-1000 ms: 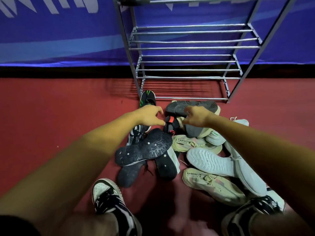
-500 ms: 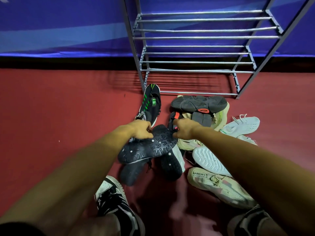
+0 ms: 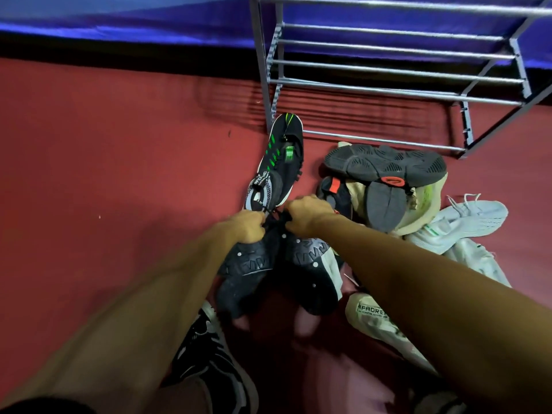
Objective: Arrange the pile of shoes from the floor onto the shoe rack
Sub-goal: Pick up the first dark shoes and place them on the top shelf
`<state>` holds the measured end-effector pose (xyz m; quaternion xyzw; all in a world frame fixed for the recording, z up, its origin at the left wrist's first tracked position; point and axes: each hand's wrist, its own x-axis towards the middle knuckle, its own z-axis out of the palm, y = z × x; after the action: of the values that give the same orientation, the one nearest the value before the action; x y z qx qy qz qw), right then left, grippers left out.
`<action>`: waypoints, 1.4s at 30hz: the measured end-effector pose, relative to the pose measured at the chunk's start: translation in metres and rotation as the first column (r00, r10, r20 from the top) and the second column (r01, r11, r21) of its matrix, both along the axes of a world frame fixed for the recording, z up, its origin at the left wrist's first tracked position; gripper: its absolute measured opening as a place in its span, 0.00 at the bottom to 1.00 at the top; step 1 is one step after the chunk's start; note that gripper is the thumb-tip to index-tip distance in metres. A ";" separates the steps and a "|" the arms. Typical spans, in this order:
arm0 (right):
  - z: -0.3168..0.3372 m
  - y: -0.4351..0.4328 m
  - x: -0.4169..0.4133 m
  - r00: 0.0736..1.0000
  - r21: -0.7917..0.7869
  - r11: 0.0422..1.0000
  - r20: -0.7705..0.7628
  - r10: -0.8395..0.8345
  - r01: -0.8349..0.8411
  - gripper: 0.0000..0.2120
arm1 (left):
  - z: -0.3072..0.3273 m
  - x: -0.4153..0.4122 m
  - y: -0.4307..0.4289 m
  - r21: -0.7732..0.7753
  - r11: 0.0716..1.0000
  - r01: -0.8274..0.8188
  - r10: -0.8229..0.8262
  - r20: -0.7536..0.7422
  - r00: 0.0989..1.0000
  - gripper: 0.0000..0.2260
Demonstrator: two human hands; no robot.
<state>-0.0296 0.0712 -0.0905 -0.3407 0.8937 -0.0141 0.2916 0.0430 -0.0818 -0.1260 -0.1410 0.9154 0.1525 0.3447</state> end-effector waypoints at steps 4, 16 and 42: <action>-0.009 -0.002 -0.006 1.000 0.023 0.999 0.007 -0.025 0.025 0.22 | -0.015 -0.004 -0.002 0.031 0.995 -0.094 0.095 -0.013 0.995 0.15; 0.004 0.007 -0.007 0.995 -0.021 0.996 0.044 -0.090 0.091 0.20 | -0.013 -0.008 0.004 0.096 0.981 -0.167 0.170 -0.021 0.985 0.06; 0.169 0.139 -0.014 0.929 -0.450 0.813 0.200 -0.311 0.369 0.26 | 0.242 -0.070 0.103 0.488 0.871 -0.058 0.374 -0.582 0.722 0.13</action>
<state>-0.0436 0.2101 0.0789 -0.2353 0.8896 -0.3072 0.2425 -0.0270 0.0208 0.1158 -0.1055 0.8950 0.4334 0.0007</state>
